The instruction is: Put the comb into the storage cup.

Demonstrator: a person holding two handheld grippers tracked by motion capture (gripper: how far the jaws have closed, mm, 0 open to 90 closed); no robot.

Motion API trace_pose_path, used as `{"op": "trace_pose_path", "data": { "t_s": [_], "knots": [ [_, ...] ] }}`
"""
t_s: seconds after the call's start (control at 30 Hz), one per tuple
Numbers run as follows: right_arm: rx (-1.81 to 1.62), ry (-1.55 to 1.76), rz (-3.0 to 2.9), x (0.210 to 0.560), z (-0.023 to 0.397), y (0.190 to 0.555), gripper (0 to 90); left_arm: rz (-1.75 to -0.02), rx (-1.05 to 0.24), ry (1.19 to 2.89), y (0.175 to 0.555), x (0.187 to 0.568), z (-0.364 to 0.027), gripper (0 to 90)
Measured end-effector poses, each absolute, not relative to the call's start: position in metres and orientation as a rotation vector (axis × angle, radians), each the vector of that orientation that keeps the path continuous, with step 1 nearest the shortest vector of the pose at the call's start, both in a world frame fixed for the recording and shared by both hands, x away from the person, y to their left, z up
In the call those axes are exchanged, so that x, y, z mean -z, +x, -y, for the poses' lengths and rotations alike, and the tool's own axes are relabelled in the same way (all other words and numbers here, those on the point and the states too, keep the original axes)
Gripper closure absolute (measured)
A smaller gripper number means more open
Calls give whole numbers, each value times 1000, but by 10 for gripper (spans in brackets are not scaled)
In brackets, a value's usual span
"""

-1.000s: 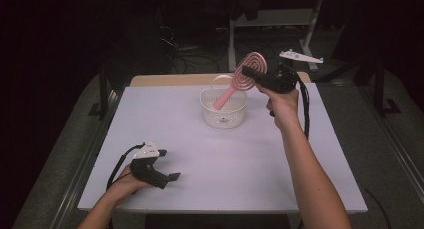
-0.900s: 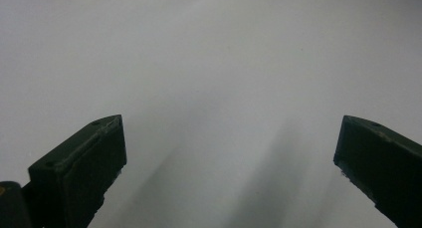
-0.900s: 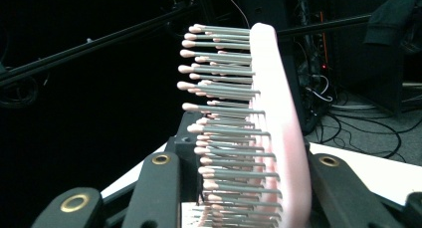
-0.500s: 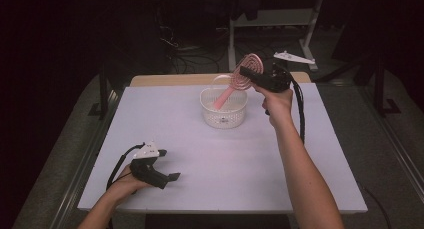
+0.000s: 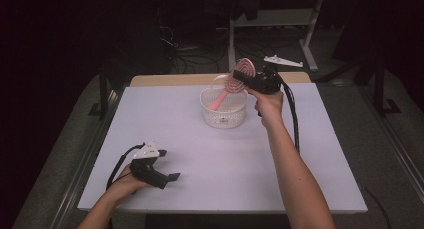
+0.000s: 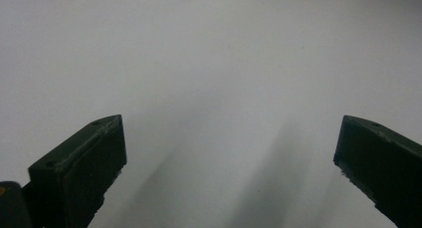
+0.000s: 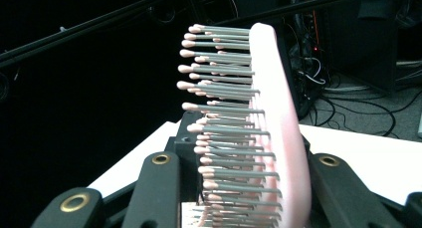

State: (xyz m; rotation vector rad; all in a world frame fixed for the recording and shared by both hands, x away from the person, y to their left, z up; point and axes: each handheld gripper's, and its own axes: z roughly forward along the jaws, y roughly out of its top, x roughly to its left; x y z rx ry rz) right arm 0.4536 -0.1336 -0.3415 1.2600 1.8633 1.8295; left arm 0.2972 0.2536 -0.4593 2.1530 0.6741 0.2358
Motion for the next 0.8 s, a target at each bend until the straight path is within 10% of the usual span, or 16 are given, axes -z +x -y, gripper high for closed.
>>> {"op": "trace_pose_path", "data": {
  "t_s": [0.8],
  "knots": [
    [-1791, 1336, -1920, 376, 120, 466, 626, -674, -226, 2162, 297, 461, -253, 0]
  ]
}}
